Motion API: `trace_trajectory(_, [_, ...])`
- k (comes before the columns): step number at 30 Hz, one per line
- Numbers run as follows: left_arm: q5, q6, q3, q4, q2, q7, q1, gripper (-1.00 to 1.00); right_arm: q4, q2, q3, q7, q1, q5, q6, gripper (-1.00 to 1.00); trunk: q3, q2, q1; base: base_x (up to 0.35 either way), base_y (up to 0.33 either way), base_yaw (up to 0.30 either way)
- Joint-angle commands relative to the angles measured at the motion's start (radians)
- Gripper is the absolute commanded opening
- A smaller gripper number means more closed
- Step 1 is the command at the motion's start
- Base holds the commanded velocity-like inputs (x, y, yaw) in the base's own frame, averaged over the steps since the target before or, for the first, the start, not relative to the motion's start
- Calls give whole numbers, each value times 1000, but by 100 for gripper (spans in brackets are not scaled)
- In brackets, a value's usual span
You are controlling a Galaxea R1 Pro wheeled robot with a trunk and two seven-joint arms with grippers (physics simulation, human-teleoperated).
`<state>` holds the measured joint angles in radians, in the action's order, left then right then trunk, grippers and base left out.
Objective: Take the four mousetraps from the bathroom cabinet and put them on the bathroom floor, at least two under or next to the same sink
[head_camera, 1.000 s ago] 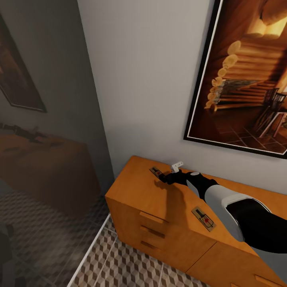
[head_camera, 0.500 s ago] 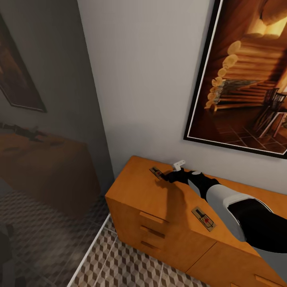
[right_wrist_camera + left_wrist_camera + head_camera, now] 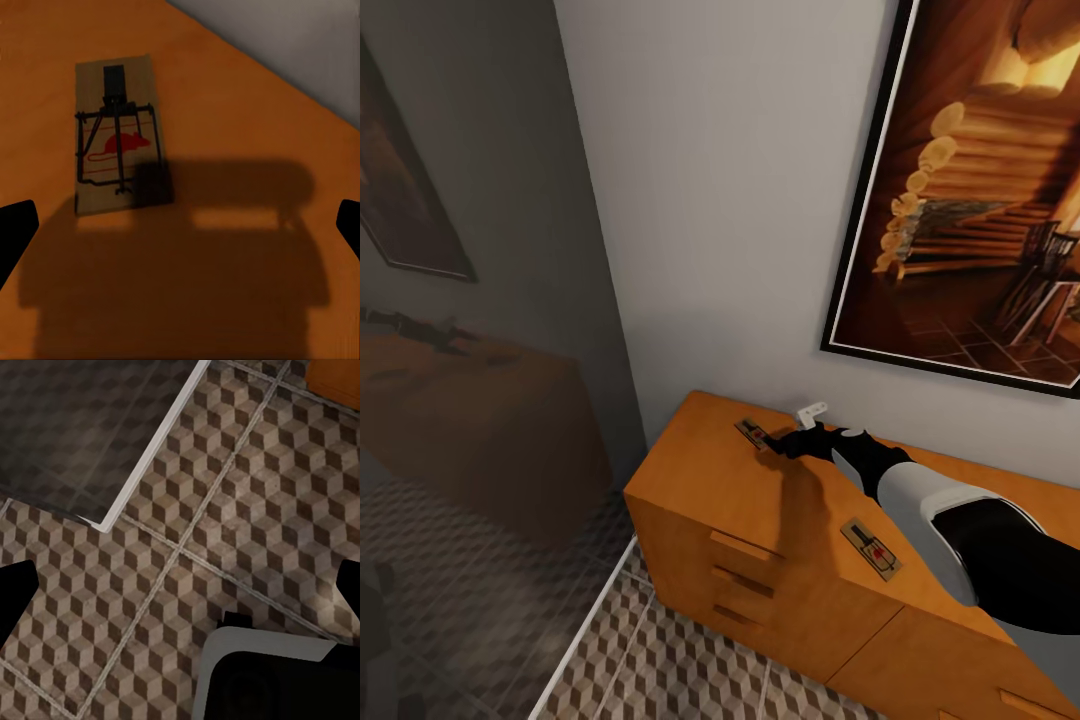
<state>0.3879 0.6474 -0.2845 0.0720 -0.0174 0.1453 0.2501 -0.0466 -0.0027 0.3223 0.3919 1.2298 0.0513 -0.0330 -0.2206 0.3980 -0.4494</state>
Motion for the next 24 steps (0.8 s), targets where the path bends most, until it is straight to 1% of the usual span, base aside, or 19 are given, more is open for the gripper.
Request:
trace_trajectory(1, [2,4,-9,3,1,5,1,100,-1,0,5,1,1,5,-5,100,-2,2,-1,0,0,0])
trace_trajectory(10, [2,4,-9,3,1,5,1,100,-12,9,4,-32,2,5,-37,100,-2,2,-1,0,0,0])
trace_trajectory(21, [2,4,-9,3,1,5,1,100,-16,12,6,-40,2,5,-46,100,-2,2,-1,0,0,0])
trace_trajectory(24, [2,4,-9,3,1,5,1,100,-16,18,6,-40,2,5,-46,100,-2,2,-1,0,0,0])
